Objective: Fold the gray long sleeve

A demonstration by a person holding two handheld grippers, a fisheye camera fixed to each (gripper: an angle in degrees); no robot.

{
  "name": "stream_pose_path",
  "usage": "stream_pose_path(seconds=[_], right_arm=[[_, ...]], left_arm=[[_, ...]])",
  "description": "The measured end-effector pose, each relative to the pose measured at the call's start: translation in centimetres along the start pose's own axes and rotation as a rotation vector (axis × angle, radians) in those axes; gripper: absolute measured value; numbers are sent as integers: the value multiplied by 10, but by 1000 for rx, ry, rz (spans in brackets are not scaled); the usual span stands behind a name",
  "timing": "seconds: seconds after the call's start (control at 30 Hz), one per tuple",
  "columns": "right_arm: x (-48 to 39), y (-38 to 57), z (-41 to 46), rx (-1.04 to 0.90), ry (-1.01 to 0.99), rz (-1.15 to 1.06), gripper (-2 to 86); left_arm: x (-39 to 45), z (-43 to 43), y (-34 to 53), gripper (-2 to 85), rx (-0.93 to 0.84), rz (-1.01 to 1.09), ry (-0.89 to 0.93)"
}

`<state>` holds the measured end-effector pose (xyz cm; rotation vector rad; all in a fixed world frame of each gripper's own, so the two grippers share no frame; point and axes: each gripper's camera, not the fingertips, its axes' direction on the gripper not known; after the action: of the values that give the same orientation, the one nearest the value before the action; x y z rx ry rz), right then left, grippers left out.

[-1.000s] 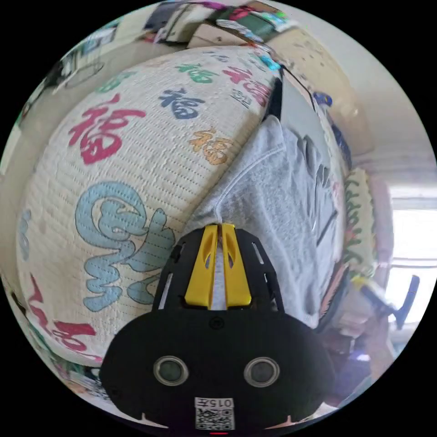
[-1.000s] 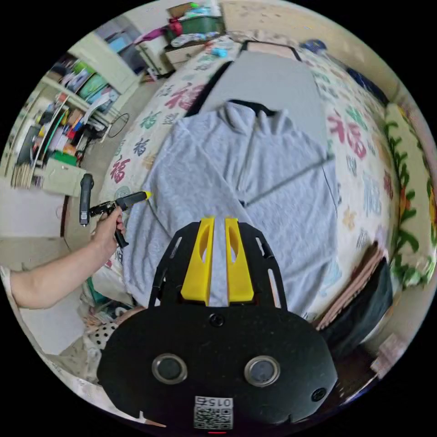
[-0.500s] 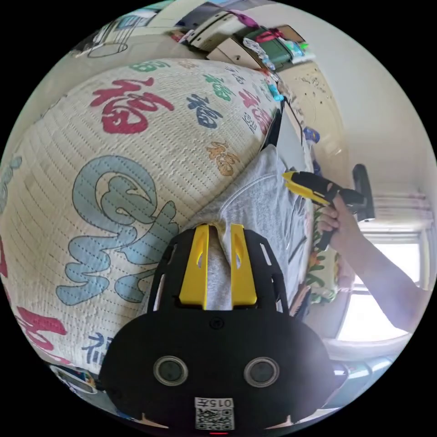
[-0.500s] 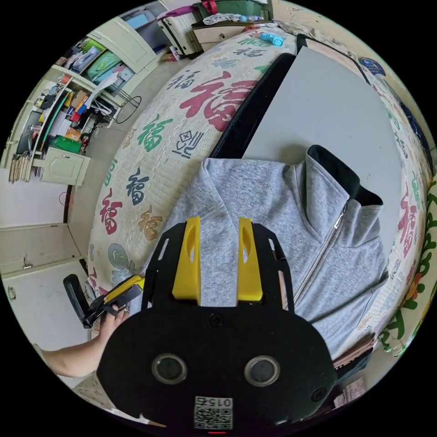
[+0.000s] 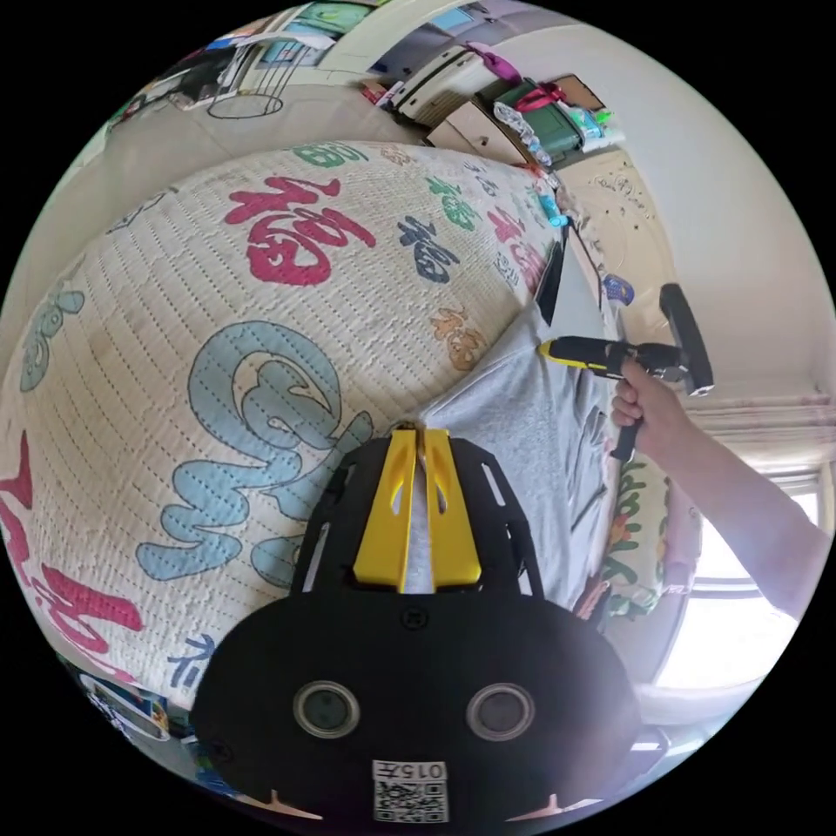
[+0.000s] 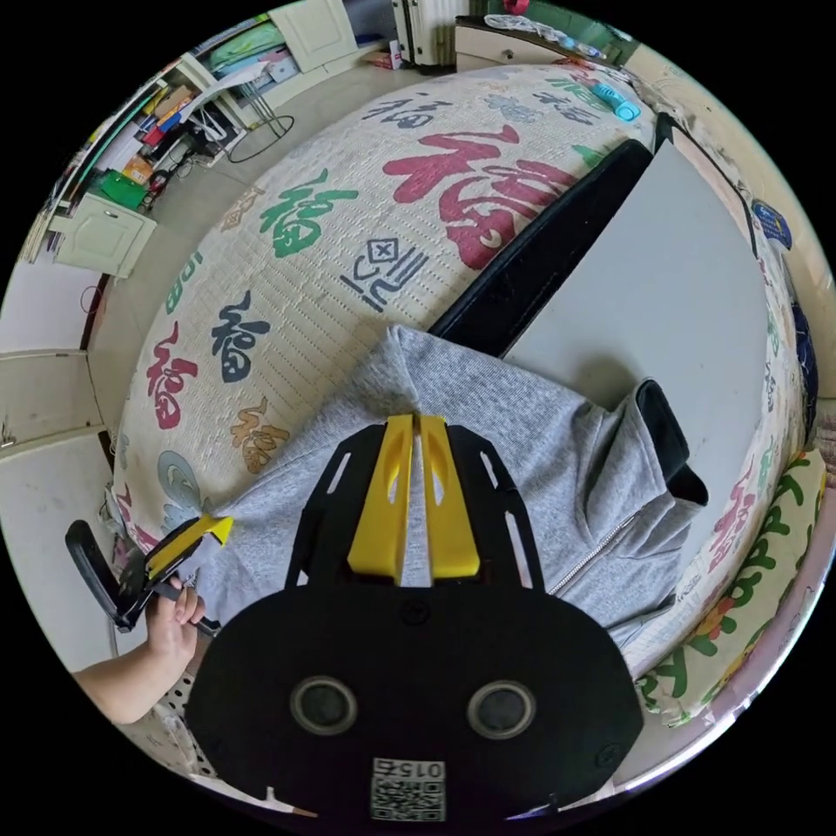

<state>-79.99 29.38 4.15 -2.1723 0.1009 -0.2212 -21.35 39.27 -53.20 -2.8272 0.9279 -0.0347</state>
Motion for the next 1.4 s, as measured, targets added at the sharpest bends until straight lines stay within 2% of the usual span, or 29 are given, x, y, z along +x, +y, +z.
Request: stream_pose_path(seconds=[0.2,0.3,0.37,0.47,0.57,0.63,0.77,0.93,1.07,1.1,1.2,1.27,1.4], right_arm=[[25,80,-58,133,-182,1,65],[42,156,-75,102,-184,-15,57],[59,220,-73,14,-150,49,55],[80,297,-66,-84,-204,195,55],[80,346,-58,-159,-213,233,52],[75,362,-53,-171,-248,209,46],[65,376,-38,-223,-185,134,30],[56,389,-49,-196,-138,70,23],[67,404,-73,-137,-181,45,37],[74,405,-80,-113,-168,62,39],[120,405,-121,48,-113,190,59],[160,393,-144,140,-101,257,97],[205,351,-165,225,-85,282,131]], left_arm=[[48,-22,-25,60,-23,111,-49],[123,-27,-13,62,-133,434,57],[207,4,25,63,-374,738,231],[282,48,75,65,-520,945,256],[331,93,103,66,-664,999,282],[353,107,114,65,-696,1039,268],[379,134,124,62,-762,1059,124],[410,136,120,56,-758,1124,62],[439,128,93,72,-841,1112,59],[443,121,82,78,-819,1103,65],[462,76,-1,86,-556,1065,25],[470,50,-88,99,-352,1017,-90],[481,45,-201,131,-153,1007,-260]])
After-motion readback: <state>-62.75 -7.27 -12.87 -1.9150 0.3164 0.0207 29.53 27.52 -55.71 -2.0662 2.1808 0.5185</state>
